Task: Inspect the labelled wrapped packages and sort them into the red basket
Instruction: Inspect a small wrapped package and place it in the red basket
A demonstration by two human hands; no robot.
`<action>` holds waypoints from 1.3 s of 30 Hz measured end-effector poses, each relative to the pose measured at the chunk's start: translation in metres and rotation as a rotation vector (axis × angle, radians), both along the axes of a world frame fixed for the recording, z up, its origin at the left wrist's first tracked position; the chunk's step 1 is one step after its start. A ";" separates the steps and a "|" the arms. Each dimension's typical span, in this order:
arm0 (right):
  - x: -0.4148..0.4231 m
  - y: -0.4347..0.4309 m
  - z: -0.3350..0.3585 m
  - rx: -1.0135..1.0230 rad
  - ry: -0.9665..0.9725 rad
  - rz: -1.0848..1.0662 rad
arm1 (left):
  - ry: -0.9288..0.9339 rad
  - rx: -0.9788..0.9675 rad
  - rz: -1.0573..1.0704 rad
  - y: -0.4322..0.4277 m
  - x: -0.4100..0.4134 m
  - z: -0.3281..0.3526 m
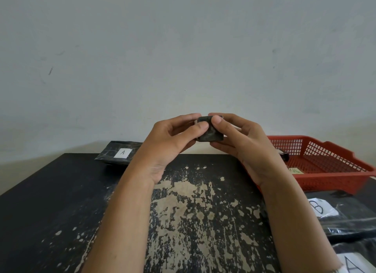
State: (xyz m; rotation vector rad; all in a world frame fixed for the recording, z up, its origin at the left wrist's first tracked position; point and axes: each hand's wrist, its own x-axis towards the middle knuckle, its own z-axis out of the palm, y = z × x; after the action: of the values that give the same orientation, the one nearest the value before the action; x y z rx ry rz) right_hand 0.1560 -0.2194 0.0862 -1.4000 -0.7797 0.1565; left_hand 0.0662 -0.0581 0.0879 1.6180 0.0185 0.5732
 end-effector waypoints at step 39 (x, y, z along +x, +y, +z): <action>0.003 -0.003 0.000 -0.082 0.071 0.144 | -0.167 0.049 0.014 -0.001 -0.002 -0.001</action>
State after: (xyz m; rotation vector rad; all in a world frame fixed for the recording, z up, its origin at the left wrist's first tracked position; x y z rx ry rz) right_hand 0.1587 -0.2219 0.0859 -1.4078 -0.8227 0.3513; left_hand 0.0638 -0.0589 0.0872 1.6139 -0.1087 0.7233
